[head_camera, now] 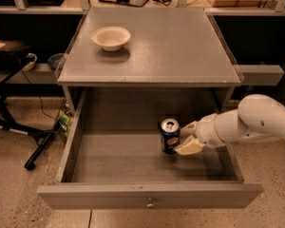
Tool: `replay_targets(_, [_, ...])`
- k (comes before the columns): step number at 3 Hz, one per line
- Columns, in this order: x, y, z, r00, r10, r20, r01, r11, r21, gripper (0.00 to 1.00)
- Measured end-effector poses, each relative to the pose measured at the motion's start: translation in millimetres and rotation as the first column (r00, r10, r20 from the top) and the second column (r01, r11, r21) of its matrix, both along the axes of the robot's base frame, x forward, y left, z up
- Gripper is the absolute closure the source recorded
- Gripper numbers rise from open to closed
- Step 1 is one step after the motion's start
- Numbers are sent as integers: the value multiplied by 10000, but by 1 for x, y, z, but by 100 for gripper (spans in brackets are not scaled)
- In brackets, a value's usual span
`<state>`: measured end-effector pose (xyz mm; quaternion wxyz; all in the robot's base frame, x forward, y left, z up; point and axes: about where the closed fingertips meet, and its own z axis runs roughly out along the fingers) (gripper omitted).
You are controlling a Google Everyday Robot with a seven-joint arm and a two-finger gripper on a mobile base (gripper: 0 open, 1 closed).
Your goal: Place pepsi can into top drawer
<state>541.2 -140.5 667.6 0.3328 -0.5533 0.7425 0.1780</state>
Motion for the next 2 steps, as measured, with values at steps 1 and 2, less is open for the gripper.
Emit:
replay_targets(1, [0,0,0,10000,-1,-1,1,10000,0,82])
replay_targets(2, [0,0,0,10000,1,-2,-1,10000,0,58])
